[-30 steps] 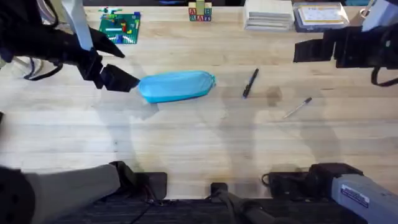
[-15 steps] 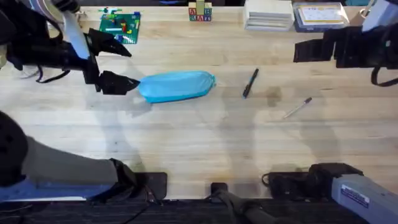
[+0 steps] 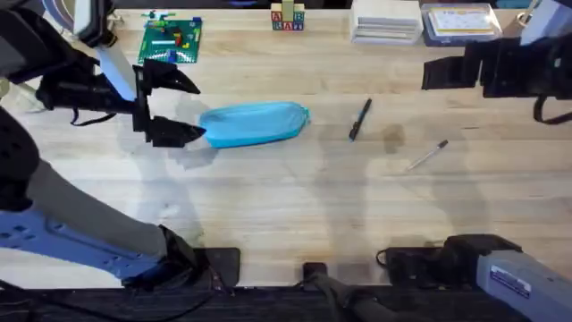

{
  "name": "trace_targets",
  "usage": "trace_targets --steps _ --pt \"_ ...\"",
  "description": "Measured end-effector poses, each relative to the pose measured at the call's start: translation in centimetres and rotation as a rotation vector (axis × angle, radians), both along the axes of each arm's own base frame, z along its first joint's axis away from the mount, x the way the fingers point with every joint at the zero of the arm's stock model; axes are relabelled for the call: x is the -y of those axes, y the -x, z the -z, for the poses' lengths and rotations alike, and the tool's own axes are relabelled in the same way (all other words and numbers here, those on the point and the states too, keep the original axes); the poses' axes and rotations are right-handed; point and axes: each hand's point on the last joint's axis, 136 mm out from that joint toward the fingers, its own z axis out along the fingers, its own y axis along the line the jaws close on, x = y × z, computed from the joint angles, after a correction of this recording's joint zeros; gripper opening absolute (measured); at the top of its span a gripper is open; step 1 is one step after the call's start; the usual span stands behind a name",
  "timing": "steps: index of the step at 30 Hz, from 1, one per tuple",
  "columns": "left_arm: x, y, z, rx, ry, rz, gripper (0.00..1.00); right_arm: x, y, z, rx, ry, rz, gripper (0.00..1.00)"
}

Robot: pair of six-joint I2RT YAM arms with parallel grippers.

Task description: Unzip the bag, pick up the pens from the table one at a time and place them inside, then zip the bag closed.

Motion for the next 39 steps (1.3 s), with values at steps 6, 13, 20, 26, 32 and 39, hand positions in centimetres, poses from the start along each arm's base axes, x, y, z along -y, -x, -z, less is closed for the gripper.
trace_targets --steps 6,13,20,26,32,39 --pt "0.0 -0.1 0.7 -0.003 0.010 0.010 0.992 0.0 0.0 0.0 0.000 0.000 0.000 0.996" --pt "-0.1 -0.2 1.0 -0.004 0.011 0.013 0.992 0.0 0.1 0.1 -0.007 0.000 0.000 0.997" --pt "0.1 -0.1 0.9 -0.009 0.014 0.016 0.992 0.0 0.1 0.1 -0.007 0.000 0.000 0.997" --pt "1.3 0.1 1.1 -0.022 0.004 0.066 0.992 0.0 0.1 0.1 -0.007 0.000 0.000 0.996" --pt "1.2 0.3 1.3 -0.029 -0.011 0.072 0.993 0.0 0.1 0.1 -0.007 0.000 0.000 0.996" --pt "1.1 0.3 1.4 -0.030 -0.020 0.076 0.993 0.0 0.1 0.1 -0.007 0.000 0.000 0.996"
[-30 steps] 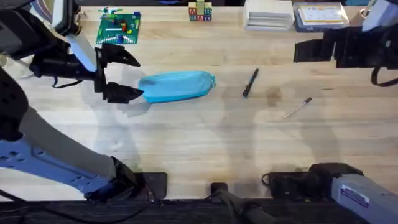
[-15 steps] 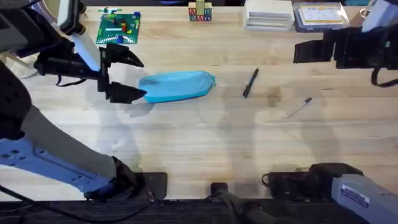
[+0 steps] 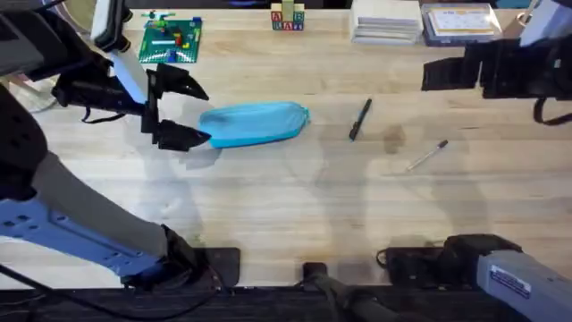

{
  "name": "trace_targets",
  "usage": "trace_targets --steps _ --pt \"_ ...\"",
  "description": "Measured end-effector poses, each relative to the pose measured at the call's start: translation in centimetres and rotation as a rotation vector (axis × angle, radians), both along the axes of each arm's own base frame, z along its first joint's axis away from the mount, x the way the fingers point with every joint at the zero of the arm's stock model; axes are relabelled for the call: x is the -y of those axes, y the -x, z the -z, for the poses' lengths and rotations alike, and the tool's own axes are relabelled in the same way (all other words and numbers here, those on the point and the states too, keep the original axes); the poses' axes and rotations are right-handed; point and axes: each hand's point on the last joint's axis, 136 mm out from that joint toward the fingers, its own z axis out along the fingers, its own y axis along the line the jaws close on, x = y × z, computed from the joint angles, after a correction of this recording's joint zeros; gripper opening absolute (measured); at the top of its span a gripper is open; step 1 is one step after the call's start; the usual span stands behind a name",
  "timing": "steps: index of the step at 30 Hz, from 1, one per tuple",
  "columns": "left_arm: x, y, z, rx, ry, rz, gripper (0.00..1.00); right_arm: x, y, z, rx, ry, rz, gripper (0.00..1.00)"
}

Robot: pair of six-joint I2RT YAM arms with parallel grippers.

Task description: Unzip the bag, pick up the pens from the table one at a time and place them inside, then zip the bag closed.

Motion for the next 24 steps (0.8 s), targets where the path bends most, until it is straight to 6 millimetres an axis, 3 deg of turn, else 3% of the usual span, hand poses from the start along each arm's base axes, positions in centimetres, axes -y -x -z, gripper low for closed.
trace_targets --steps 10,12,16,17,24 --pt "-0.03 0.00 0.04 0.000 -0.003 0.001 0.994 0.00 0.00 0.00 0.000 0.000 0.000 0.996" --pt "-0.02 0.01 0.03 0.000 -0.002 0.001 0.835 0.00 0.00 0.00 0.000 0.000 0.000 0.996" --pt "-0.03 0.01 0.04 0.002 -0.003 0.002 0.203 0.00 0.00 0.00 0.000 0.000 0.000 0.996" --pt "-0.02 0.01 0.04 0.003 -0.003 0.003 0.090 0.00 0.00 0.00 0.000 0.000 0.000 0.996" --pt "0.00 0.06 0.03 0.000 -0.002 0.004 0.044 0.00 0.00 0.00 0.000 0.000 0.000 0.996"
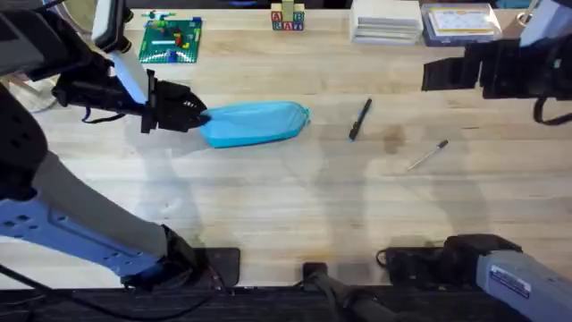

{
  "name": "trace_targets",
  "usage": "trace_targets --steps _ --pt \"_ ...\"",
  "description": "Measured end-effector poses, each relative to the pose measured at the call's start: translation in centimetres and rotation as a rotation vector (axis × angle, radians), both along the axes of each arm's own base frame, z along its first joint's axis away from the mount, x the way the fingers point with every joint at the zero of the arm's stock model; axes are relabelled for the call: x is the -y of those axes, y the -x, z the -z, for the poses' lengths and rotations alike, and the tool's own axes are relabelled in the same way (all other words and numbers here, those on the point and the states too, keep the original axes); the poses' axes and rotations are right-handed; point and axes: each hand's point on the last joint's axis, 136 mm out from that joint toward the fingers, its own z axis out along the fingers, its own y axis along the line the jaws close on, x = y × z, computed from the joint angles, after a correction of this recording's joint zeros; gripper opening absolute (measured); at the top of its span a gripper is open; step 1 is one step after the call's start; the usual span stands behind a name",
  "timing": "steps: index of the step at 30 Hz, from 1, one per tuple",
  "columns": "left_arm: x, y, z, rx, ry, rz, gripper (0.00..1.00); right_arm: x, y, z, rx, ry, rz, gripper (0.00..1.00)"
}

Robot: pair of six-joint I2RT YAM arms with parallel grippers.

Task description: Unzip the bag, pick up the pens from the table one at a time and place them inside, then zip the bag closed.

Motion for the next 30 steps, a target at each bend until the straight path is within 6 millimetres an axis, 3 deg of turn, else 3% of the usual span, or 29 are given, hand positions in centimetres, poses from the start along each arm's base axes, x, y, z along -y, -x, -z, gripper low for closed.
trace_targets --steps 17,30 --pt "0.0 0.0 0.0 0.000 0.000 0.000 0.043 -0.1 0.0 0.0 0.001 0.007 -0.019 0.998" --pt "0.0 0.0 0.0 0.000 0.000 0.000 0.043 -4.7 0.6 -0.7 0.076 0.012 -0.482 0.998"
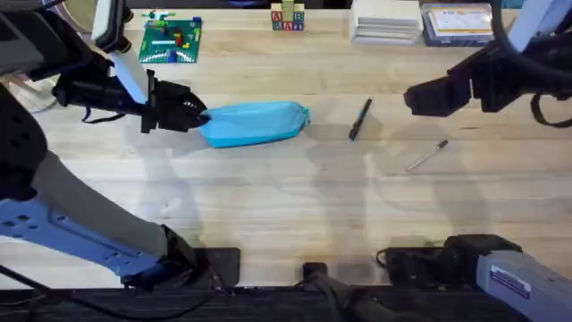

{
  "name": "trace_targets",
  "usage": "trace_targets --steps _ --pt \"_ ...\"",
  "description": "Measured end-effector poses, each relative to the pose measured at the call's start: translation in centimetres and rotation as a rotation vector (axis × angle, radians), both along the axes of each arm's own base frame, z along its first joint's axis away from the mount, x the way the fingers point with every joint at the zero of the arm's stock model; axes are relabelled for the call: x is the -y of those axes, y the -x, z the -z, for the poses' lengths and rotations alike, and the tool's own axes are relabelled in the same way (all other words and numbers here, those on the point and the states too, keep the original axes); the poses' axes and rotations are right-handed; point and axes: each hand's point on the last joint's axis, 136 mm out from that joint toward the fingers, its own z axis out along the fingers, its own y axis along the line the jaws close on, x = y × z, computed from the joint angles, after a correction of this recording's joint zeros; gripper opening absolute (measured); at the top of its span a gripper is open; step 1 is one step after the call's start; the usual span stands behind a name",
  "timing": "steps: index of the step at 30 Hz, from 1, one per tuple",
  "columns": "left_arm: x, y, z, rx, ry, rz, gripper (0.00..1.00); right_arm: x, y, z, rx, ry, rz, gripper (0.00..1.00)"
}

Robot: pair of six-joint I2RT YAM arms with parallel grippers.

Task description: Unzip the bag, pick up the pens from the table one at a time and place them inside, then zip the bag closed.

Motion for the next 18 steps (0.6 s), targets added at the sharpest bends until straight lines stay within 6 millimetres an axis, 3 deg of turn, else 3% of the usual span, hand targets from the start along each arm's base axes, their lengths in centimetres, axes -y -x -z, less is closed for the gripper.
trace_targets --steps 12,18 --pt "0.00 0.00 0.00 0.000 0.000 0.000 0.042 -0.56 0.90 0.38 0.005 0.044 -0.122 0.996" --pt "0.00 -0.01 0.00 0.000 0.000 0.000 0.042 -0.99 0.37 -0.20 0.045 0.032 -0.149 0.996"
